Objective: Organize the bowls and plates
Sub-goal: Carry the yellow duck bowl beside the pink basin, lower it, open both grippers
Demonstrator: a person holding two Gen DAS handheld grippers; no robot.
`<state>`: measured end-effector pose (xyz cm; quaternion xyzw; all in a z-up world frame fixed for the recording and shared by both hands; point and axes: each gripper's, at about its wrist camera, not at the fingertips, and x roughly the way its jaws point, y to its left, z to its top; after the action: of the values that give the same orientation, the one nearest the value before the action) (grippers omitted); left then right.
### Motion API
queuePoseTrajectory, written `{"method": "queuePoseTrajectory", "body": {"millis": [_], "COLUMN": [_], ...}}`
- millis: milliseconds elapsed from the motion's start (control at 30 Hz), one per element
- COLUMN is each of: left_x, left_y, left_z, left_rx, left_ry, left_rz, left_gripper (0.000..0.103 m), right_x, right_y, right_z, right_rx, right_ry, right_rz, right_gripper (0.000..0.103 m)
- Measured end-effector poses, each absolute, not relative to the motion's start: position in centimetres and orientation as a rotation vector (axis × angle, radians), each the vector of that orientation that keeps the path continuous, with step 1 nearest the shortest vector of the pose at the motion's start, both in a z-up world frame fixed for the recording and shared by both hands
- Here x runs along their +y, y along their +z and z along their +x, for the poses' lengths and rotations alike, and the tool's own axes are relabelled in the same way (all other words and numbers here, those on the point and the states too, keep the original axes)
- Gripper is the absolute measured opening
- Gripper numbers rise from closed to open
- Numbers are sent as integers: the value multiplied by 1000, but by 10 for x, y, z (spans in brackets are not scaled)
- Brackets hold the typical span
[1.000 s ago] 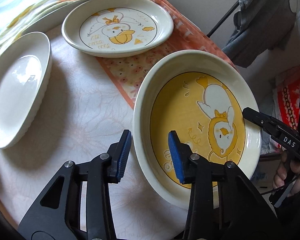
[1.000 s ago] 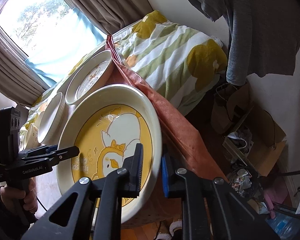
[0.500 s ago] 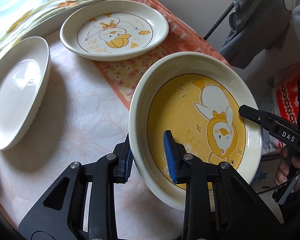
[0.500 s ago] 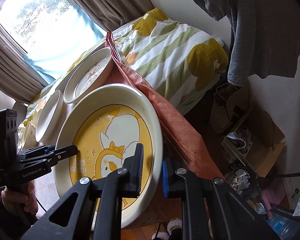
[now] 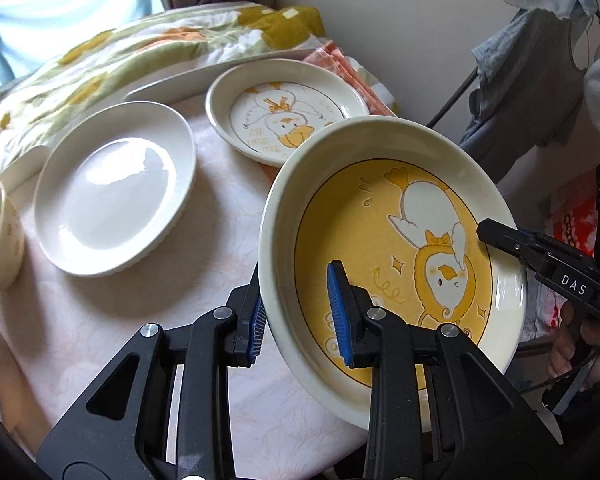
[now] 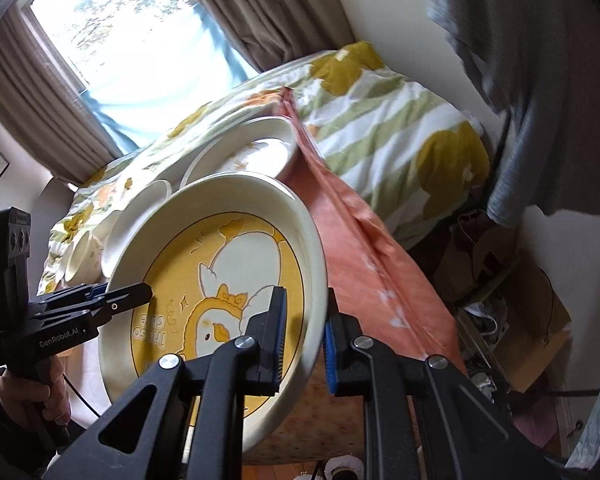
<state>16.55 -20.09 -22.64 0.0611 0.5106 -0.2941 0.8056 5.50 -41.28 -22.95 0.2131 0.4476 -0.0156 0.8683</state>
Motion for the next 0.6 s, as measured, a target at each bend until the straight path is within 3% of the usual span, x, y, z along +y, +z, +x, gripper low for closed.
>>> {"method": "queuePoseTrajectory", "body": {"millis": [333,600], "left_x": [-96,-8], "left_y": [-194,-215], "left_z": [142,123], "left_rx": [1046,1087], "left_ry": [-358,-190], "left_rz": [-17,-88], "left_gripper": [26,26], "right_x": [-340,-247], "right_y": [-199,-215], "right_z": [97,120], "right_rx": [943,1011], "right_ry": [232,428], "right_rz": [307,229], "right_gripper": [15,15]}}
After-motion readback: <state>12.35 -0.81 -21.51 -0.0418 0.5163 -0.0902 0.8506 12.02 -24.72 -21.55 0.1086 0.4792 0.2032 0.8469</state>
